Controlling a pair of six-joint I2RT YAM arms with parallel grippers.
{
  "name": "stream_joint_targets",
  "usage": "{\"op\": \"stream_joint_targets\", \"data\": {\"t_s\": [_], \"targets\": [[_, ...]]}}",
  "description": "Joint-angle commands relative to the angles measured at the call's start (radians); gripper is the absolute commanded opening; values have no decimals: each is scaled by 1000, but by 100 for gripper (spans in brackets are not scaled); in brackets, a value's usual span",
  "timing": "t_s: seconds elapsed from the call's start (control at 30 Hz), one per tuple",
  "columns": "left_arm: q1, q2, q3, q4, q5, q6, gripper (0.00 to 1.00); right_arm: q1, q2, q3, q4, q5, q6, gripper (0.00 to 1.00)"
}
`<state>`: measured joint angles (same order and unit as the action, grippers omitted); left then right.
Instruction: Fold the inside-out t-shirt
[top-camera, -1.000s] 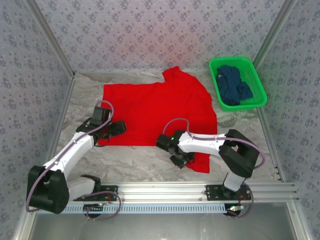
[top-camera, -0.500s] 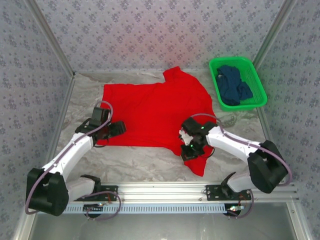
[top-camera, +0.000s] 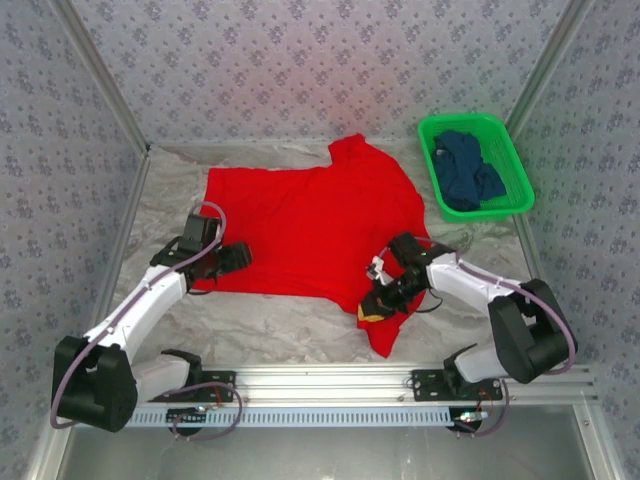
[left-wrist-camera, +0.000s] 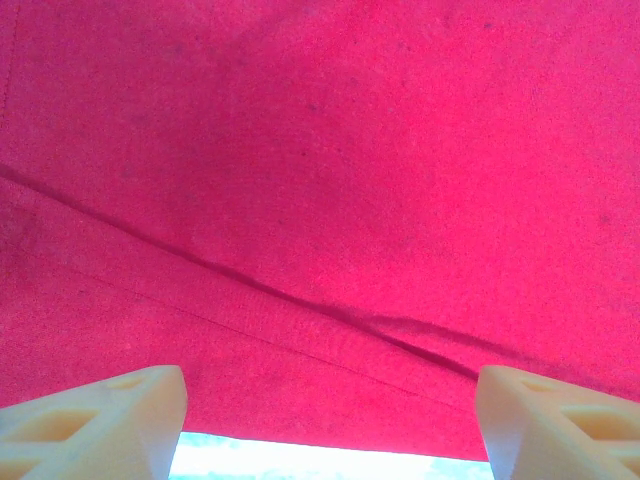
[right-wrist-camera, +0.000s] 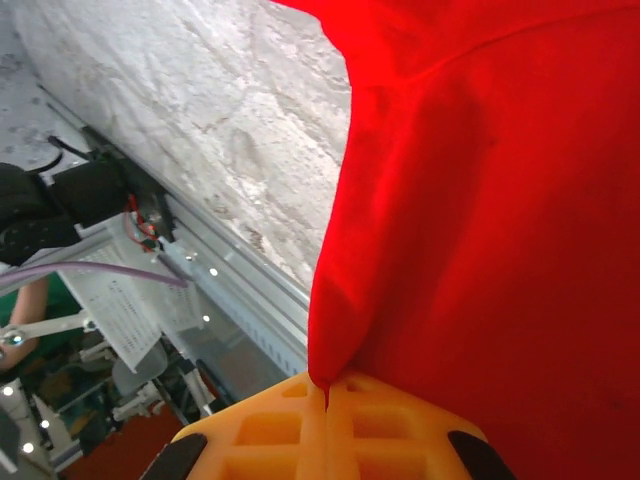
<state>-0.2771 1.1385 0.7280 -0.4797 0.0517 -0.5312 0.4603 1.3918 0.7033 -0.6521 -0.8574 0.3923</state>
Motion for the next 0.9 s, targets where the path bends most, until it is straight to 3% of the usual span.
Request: {"op": "stream_joint_targets", "data": {"t_s": [0.0, 0.17, 0.27, 0.3, 0.4, 0.43, 0.87], "targets": [[-5, -25, 15, -25, -12, 9, 76, -8, -18, -12, -25, 8, 5, 8], [-5, -29, 21, -29, -10, 10, 76, 52, 52, 37, -176, 431, 0, 20], [-5, -37, 19, -32, -9, 10, 76, 120, 61, 98, -264, 667, 28, 34], [-5, -40, 18, -33, -13, 10, 76, 133, 53, 105, -269, 682, 35, 36], [-5, -40, 15, -28, -14, 9, 76, 128, 16, 74, -226, 604, 69, 59], [-5, -39, 15, -27, -14, 8, 76, 115, 3, 51, -198, 575, 86, 61], [-5, -76, 25, -44, -18, 26, 76, -63, 62, 23, -174, 748, 184, 61]]}}
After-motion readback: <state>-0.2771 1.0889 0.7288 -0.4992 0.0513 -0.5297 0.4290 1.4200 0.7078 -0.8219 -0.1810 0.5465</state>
